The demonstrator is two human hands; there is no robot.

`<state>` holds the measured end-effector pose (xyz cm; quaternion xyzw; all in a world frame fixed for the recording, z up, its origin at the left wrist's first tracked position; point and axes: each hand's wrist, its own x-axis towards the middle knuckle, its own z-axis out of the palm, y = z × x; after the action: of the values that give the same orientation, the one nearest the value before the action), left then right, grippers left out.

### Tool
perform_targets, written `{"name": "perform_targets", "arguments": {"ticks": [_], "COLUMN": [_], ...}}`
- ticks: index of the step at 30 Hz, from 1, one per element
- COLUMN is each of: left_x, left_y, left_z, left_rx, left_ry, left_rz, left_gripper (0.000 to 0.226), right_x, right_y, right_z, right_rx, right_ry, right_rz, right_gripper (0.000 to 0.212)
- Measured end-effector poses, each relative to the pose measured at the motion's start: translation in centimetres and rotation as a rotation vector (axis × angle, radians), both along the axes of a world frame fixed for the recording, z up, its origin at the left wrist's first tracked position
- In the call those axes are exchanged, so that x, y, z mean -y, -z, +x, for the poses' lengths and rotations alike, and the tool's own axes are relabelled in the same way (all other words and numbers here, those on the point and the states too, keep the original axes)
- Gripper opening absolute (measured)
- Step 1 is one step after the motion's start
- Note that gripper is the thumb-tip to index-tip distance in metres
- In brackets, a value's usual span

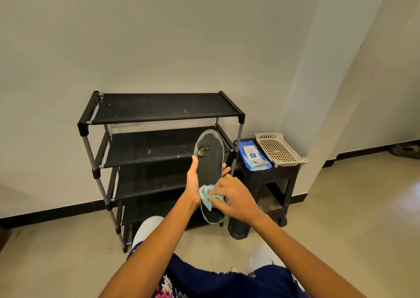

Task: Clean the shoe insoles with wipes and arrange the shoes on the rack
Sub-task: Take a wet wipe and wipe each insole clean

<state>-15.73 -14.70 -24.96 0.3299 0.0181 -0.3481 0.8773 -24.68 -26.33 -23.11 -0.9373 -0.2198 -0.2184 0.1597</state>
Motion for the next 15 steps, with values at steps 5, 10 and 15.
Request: {"name": "perform_targets", "arguments": {"ticks": [5,10,15], "left_x": [1.6,2.8,4.2], "left_y": [-0.4,-0.5,1.1], "left_z": [0.2,2.2,1.3], "left_rx": [0.106,0.111,0.11], "left_ry": [0.005,-0.003,0.026], "left_rz": [0.097,0.043,0.044], "left_gripper": [0.075,0.072,0.062], "right_x": [1.3,0.4,1.3], "right_y": [-0.1,1.3,1.6], "right_z": [3.0,4.2,6.4], "right_rx": [-0.028,-0.171,-0.138], "right_ry": [0.442,0.483,0.627], "right_rz": [0.578,0.765,0.818], "right_gripper": [0.021,0.022,0.022]}}
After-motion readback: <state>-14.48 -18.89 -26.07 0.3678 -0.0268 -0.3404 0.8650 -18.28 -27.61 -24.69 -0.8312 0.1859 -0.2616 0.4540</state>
